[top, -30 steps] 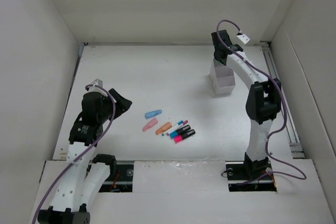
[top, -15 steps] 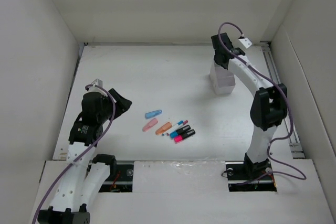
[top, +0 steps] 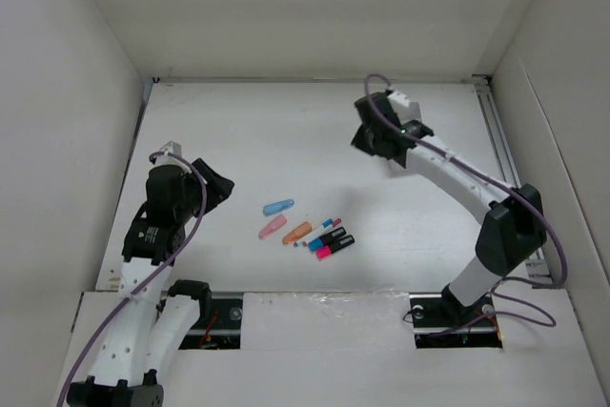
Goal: Sort the stationery into containers
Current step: Pick up the pen from the center of the board.
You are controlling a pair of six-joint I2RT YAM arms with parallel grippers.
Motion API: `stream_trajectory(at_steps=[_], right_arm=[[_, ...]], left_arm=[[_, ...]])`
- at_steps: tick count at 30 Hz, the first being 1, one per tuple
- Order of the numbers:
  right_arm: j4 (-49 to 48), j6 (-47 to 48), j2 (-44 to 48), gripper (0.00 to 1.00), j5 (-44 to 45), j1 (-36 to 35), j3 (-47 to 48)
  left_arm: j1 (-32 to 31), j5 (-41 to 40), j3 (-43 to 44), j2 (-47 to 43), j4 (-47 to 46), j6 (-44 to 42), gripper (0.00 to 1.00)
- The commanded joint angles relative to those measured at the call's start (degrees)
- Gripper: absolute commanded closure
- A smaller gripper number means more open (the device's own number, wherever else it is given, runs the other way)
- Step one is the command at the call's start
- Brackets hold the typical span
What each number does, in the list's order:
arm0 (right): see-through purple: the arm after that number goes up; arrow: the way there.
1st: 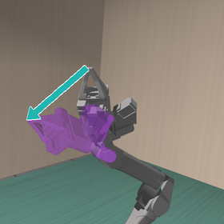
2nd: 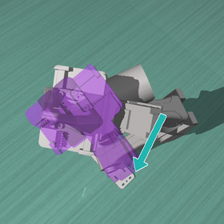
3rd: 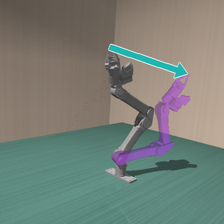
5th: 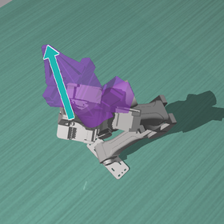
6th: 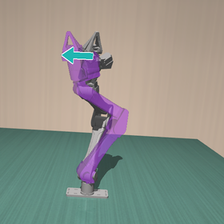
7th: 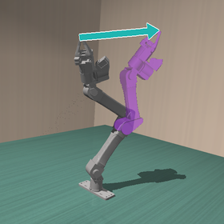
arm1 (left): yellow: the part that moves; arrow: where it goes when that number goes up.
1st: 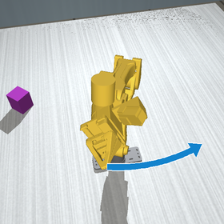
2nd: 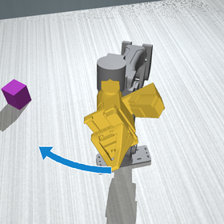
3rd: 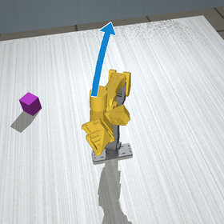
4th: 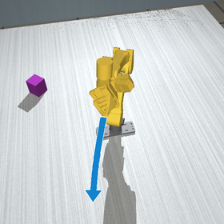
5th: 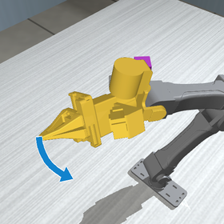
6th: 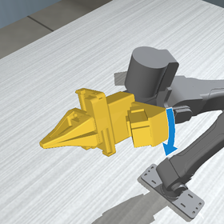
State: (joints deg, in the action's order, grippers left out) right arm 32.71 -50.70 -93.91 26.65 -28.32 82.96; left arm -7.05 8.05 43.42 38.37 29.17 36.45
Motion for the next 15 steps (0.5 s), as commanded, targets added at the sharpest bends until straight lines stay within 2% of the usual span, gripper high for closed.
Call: stream_trajectory(at_steps=[1,3,4,8,11,15], right_arm=[[-1.07,4.82,1.27,1.0,-14.67,-8.58,-4.29],[-0.37,4.82,-1.0,0.96,-18.55,-13.24,-3.34],[-0.37,4.82,-1.97,0.81,-21.44,-14.65,-2.63],[0.42,5.35,-7.24,0.44,-23.23,-22.46,1.23],[2.09,5.35,-13.22,0.41,-23.23,-23.71,4.75],[0.87,3.24,-17.79,0.41,-25.69,-23.72,6.33]], left_arm=[[-0.16,-3.92,2.28,0.21,3.34,-0.76,0.47],[-0.16,-4.53,2.28,-0.49,4.66,-0.76,0.47],[-0.16,-4.54,2.28,-0.49,4.67,-0.07,0.47],[-0.16,-4.54,2.98,-1.02,4.67,0.47,0.47],[-0.16,-3.92,3.51,-1.02,4.67,0.47,0.47],[-0.16,-3.31,4.04,-1.02,4.05,0.47,0.47]])
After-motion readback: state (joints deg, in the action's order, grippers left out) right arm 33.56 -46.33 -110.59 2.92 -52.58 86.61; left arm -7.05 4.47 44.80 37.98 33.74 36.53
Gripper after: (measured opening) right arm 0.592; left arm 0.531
